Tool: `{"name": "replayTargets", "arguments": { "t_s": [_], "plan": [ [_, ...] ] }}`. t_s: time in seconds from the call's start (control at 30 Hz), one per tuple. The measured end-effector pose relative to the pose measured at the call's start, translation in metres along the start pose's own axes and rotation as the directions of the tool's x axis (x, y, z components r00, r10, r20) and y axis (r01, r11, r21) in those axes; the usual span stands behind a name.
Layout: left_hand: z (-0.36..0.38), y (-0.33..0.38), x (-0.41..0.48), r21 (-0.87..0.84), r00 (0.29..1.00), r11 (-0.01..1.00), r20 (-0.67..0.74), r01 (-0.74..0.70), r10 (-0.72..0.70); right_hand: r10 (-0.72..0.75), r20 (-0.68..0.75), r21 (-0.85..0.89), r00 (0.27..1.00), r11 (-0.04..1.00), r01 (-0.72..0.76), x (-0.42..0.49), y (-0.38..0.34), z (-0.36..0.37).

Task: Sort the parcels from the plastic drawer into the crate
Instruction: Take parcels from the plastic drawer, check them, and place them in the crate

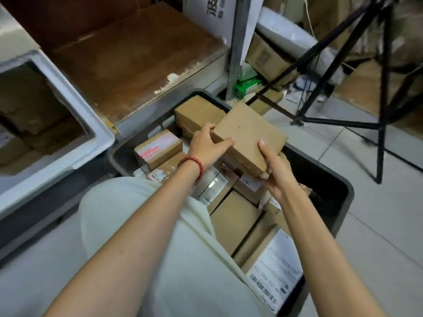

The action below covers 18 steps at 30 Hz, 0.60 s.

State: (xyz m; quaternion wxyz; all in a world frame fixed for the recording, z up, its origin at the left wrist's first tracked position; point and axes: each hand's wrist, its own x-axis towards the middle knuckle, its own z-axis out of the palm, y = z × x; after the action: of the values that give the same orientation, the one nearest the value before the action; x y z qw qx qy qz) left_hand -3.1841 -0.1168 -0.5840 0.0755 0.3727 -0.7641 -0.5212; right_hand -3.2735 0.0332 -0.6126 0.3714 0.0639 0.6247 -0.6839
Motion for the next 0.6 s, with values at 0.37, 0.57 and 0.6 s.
{"name": "replayTargets", "arguments": {
  "t_s": [0.37, 0.57, 0.6],
  "plan": [
    [0.035, -0.051, 0.009, 0.558, 0.837, 0.797, 0.531, -0.231, -0.130, -0.072, -0.365, -0.356, 0.928, 0.932, -0.068, 0.017, 0.050, -0.038],
    [0.022, -0.048, 0.012, 0.786, 0.940, 0.516, 0.273, -0.340, 0.203, -0.292, -0.353, -0.619, 0.889, 0.785, 0.012, 0.017, 0.046, -0.034],
    [0.016, -0.047, 0.010, 0.812, 0.946, 0.491, 0.227, -0.316, 0.234, -0.349, -0.329, -0.679, 0.877, 0.733, 0.037, 0.016, 0.044, -0.030]
  ]
}}
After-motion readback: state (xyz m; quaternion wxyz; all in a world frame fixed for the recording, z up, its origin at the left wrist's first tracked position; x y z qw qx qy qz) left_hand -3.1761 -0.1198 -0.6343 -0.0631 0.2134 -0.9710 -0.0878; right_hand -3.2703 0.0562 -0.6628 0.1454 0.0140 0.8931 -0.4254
